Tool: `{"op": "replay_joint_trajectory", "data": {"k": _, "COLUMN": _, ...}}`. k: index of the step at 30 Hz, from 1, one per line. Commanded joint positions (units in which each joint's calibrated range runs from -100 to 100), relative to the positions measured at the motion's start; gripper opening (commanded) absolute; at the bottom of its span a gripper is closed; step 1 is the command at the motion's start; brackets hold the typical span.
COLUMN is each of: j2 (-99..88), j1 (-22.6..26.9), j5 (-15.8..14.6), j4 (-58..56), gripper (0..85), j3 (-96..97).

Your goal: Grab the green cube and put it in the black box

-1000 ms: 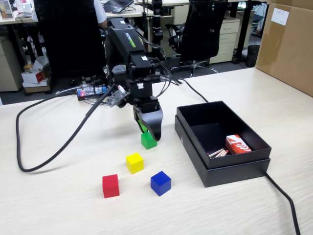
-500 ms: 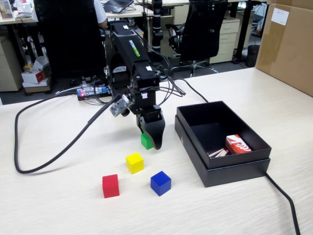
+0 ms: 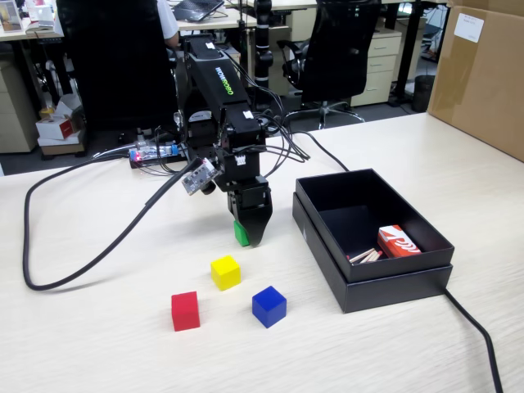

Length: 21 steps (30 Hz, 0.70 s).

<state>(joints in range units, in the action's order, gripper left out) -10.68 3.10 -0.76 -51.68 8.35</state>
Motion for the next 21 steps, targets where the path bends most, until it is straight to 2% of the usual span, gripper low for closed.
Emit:
{"op": "replay_joint_trajectory", "data": {"k": 1, "j2": -13.36, "j1": 1.9, "j5": -1.47, "j4": -6.42, "gripper": 0.9, "j3": -1.01}}
{"op": "replay_joint_trajectory", "data": {"k": 6, "j2": -31.6, "j1": 8.06, "j5": -4.15, "j4": -10.04, "gripper": 0.9, "j3": -2.28}}
{"op": "replay_joint_trajectory", "data": {"k": 9, "j2": -34.59, "j1": 13.28, "j5": -6.59, "j4": -10.22, "gripper": 0.9, "j3": -10.53}}
{"op": "replay_joint_trajectory", "data": {"k": 12, "j2": -28.85, "j1": 15.29, "j5": -8.01, "j4": -10.22, "gripper": 0.9, "j3": -18.05}}
{"op": "replay_joint_trajectory", "data": {"k": 21, "j2": -5.67, "j1": 15.78, "j5": -11.38, "j4": -10.22, "gripper": 0.9, "j3": -32.56}}
